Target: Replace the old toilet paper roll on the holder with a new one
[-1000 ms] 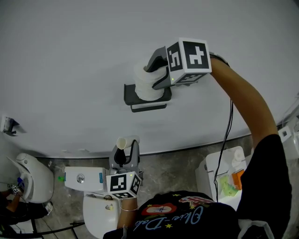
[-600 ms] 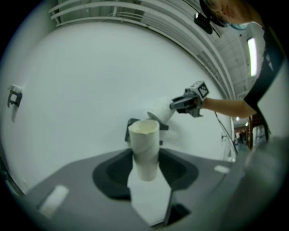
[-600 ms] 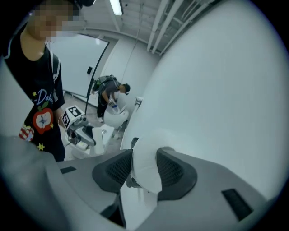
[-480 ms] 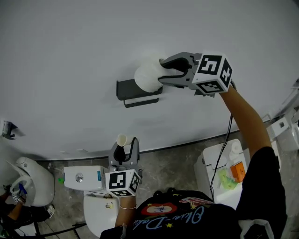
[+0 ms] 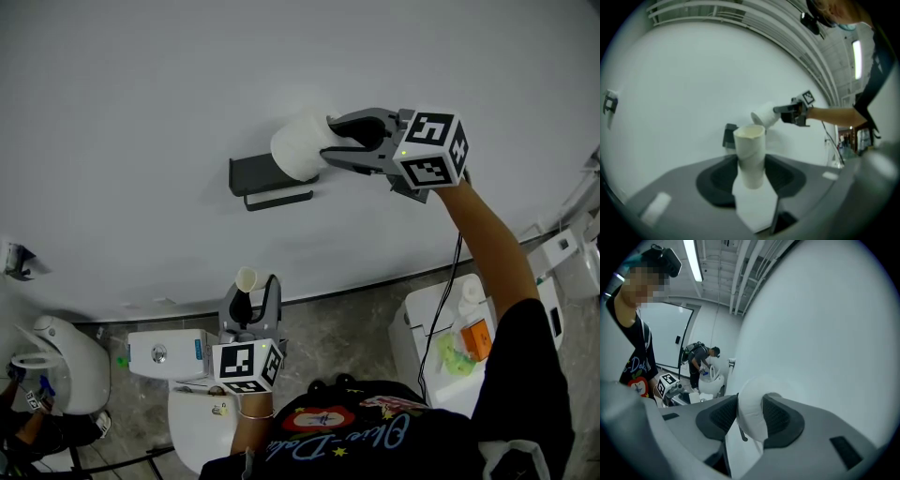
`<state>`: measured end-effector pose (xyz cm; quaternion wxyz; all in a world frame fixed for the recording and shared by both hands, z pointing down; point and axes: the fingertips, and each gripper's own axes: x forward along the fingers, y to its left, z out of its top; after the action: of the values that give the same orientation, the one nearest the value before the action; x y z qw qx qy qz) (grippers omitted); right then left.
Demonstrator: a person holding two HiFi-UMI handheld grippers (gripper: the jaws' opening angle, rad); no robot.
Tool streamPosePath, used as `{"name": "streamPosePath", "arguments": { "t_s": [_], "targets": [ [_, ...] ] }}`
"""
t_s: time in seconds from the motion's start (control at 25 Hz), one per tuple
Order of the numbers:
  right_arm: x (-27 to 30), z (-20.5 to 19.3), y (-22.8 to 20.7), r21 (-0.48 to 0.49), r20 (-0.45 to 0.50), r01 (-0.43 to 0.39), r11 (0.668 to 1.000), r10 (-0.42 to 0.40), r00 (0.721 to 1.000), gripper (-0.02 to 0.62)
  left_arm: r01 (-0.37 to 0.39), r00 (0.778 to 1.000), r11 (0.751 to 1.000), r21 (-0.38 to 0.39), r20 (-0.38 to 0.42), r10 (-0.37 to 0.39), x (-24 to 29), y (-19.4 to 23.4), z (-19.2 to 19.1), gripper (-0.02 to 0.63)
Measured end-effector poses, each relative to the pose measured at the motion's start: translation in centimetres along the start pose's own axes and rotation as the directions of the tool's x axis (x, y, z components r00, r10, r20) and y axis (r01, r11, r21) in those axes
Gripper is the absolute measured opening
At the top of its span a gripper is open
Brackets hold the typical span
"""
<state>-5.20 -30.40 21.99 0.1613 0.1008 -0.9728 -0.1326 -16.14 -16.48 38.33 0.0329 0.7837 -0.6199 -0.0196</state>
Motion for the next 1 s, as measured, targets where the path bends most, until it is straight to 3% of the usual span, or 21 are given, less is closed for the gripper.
{"name": "streamPosePath", "arguments": {
  "t_s": [0.16,0.44,0.6,0.8,1.0],
  "targets": [
    [-0.8,0.2,0.5,0.106,0.097,-0.017,0.994,0.006,0.995,0.173,-0.002,1.0,1.0,0.005,0.001,0.002,-0.4,-0.1,0.0,0.178],
    [-2.0,-0.5,0.2,0.273,0.259,-0.021,0.962,-0.053,0.965,0.173,0.01,1.0,1.0,0.01,-0.012,-0.01,0.3,0.1,0.0,0.178],
    [-3.1,-1.0,0.3,0.37,0.357,-0.05,0.928,-0.092,0.929,0.173,0.025,0.999,1.0,0.009,-0.021,-0.025,1.0,0.1,0.1,0.178],
    [-6.3,-2.8,1.5,0.46,0.47,-0.078,0.884,-0.169,0.866,0.172,0.044,0.999,0.999,0.023,-0.019,-0.044,1.2,-1.3,-0.2,0.178],
    [-8.0,-6.3,1.5,0.544,0.483,-0.057,0.837,-0.257,0.837,0.172,0.058,0.998,0.998,0.03,-0.027,-0.057,2.1,-1.5,-0.3,0.178]
  ]
}}
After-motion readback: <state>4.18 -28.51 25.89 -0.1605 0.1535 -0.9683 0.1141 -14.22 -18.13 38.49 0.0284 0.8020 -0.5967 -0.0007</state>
